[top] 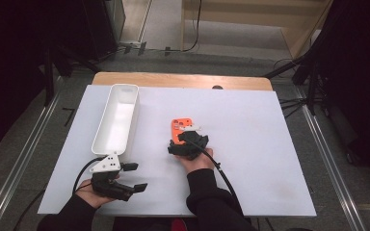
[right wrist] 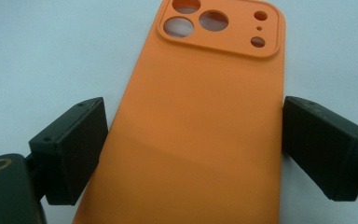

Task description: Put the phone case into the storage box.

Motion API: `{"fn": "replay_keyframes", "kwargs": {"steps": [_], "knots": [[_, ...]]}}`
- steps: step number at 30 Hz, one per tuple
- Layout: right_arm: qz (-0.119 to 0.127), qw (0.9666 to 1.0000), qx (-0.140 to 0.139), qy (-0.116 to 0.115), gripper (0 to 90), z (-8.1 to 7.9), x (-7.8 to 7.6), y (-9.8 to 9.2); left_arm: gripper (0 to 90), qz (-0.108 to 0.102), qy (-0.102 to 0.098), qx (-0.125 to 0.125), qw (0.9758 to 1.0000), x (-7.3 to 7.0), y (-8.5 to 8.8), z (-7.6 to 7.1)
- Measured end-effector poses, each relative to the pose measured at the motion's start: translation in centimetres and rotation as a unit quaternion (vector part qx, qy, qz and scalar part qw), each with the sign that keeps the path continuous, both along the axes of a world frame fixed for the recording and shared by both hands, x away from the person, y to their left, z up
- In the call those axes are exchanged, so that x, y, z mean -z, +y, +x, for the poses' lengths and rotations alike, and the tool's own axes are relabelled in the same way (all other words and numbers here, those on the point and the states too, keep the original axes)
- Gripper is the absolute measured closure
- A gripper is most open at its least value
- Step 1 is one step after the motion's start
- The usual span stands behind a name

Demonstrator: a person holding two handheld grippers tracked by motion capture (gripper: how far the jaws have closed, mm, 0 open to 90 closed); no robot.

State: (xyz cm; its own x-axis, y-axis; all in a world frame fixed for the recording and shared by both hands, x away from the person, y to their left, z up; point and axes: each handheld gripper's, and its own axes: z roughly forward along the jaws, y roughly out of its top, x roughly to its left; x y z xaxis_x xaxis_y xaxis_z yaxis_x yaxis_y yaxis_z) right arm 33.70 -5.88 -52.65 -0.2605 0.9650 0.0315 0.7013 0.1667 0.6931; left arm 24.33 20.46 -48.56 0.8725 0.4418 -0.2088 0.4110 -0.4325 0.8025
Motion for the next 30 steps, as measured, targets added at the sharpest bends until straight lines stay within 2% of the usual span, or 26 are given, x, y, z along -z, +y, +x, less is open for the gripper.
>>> {"fn": "replay_keyframes", "kwargs": {"steps": [17, 30], "knots": [[-0.001, 1.0000, 0.001, -0.002, 8.8, 0.01, -0.02, -0.03, 19.1, 0.001, 0.003, -0.004, 1.0000, 0.05, 0.10, 0.07], [0.003, 1.0000, -0.003, 0.007, 10.8, 0.10, -0.25, -0.28, 19.1, 0.001, 0.004, -0.003, 1.0000, 0.08, 0.09, 0.12]]}}
